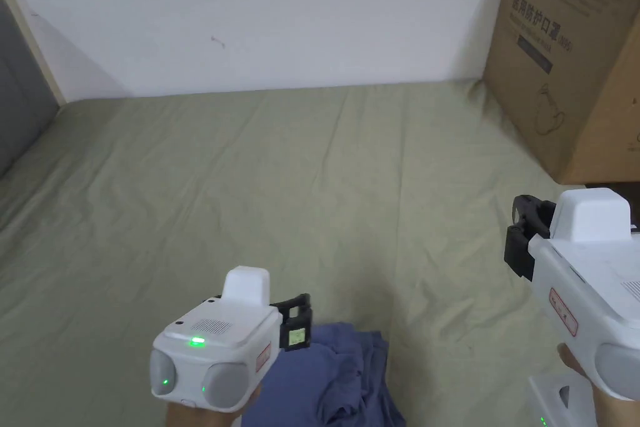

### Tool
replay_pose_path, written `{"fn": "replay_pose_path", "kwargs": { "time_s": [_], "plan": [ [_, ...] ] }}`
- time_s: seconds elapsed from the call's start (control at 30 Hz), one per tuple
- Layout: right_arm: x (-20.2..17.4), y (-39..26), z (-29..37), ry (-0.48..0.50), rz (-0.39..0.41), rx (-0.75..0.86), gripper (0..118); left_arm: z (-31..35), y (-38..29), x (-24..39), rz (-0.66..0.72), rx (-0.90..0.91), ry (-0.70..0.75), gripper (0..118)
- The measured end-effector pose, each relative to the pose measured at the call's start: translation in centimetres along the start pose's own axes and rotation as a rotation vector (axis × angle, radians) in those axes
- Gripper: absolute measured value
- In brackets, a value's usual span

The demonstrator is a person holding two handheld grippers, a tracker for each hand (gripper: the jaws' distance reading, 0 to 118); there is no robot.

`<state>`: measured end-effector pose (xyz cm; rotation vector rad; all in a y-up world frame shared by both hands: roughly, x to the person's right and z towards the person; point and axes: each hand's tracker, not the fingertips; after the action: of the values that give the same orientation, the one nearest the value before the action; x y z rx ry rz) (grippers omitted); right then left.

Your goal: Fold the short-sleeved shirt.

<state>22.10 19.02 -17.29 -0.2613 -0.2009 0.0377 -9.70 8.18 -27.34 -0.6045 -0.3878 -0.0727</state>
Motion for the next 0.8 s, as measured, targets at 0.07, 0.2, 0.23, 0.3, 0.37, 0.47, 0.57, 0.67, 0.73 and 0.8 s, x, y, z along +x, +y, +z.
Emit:
{"fn": "replay_pose_path", "kwargs": {
  "time_s": [0.07,0.2,0.23,0.3,0.37,0.47,0.57,0.67,0.73,0.8],
  "plan": [
    [-0.3,0.0,0.0,0.005,0.004,-0.001,0,-0.1,-0.9,-0.9,0.002,0.007,0.009,58],
    [-0.5,-0.1,-0.1,0.017,0.003,-0.007,0,-0.3,-2.8,-2.0,0.059,0.029,0.004,0],
    [-0.5,-0.2,-0.1,0.018,0.005,-0.009,0,-0.4,-3.3,-2.1,0.072,0.039,0.000,0],
    [-0.6,-0.2,-0.2,0.019,0.009,-0.012,0,-0.9,-3.9,-2.0,0.082,0.025,-0.006,0],
    [-0.4,-0.3,-0.3,0.027,0.006,-0.019,0,-1.7,-4.6,-1.6,0.089,-0.016,-0.016,0],
    [-0.1,-0.4,-0.4,0.023,0.005,-0.022,0,-2.9,-5.6,-0.3,0.108,-0.056,-0.056,0],
    [0.4,-0.6,-0.6,0.018,0.001,-0.027,0,-4.5,-6.7,1.6,0.095,-0.088,-0.087,0],
    [0.9,-0.9,-0.9,0.010,0.002,-0.038,0,-6.3,-7.9,3.5,0.081,-0.118,-0.107,0],
    [1.3,-1.1,-1.0,0.008,0.001,-0.047,0,-7.2,-8.6,4.6,0.089,-0.127,-0.118,0],
    [1.7,-1.2,-1.1,0.003,0.005,-0.052,0,-8.0,-9.2,5.9,0.075,-0.144,-0.138,0]
  ]
}}
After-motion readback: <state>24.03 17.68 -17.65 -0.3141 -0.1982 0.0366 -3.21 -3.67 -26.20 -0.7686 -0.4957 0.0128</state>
